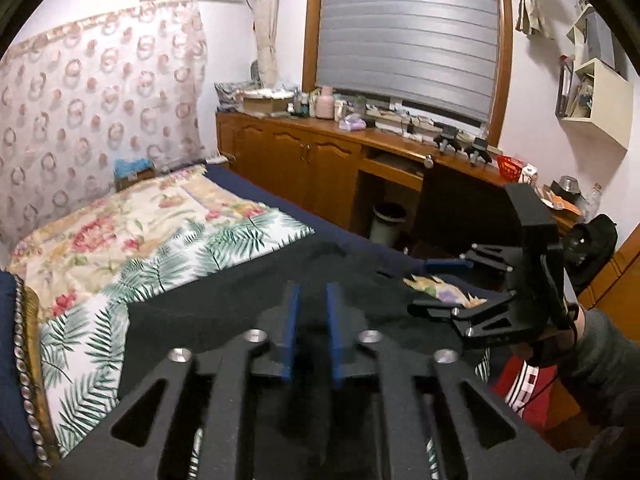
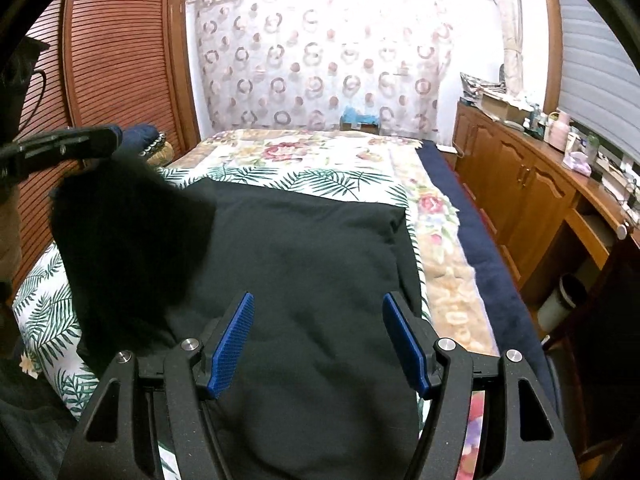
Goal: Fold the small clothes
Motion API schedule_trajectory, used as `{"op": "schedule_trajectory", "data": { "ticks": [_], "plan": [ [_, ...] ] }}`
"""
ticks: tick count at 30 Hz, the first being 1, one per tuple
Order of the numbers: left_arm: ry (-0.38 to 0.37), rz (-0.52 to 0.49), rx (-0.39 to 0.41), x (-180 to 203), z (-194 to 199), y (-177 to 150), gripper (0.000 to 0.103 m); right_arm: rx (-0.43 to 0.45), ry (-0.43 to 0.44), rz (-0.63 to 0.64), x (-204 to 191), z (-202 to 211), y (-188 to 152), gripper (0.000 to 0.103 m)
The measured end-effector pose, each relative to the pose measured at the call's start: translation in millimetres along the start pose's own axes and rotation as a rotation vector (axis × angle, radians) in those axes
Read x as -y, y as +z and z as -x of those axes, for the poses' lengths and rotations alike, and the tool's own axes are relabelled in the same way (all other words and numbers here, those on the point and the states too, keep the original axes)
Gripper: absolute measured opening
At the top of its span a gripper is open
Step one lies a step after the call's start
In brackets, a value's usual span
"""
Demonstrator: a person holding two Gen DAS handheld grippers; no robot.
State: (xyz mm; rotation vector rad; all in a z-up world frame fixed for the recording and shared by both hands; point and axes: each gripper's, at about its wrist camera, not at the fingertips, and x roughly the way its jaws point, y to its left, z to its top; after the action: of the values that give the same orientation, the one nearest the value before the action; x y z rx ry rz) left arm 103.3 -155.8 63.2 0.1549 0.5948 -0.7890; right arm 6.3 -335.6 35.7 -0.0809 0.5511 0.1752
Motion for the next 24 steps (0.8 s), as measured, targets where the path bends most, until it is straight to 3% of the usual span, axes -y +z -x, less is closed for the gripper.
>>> {"op": "schedule_trajectory", "data": {
  "ticks": [1, 4, 8, 14, 24],
  "plan": [
    [0.003, 0.002, -0.002, -2, 0, -2, 0.045, -0.003, -0.001, -0.001, -4, -2, -2, 0.069],
    [0.034, 0.013, -0.018, -8, -4, -13, 0.052, -0.010, 0.006, -0.004, -6, -5, -1, 0.069],
    [0.064, 0.053, -0.035, -23, -5, -29, 0.074, -0.018, 0.031, -0.003, -9, -16, 4, 0.069],
    [0.141, 0.125, -0.024, -51, 3, -54, 0.074, -0.048, 0.091, 0.034, -20, -37, 12, 0.069],
    [0.204, 0.191, -0.048, -77, 7, -82, 0.074, -0.105, 0.183, 0.100, -40, -68, 19, 0.069]
  ]
}}
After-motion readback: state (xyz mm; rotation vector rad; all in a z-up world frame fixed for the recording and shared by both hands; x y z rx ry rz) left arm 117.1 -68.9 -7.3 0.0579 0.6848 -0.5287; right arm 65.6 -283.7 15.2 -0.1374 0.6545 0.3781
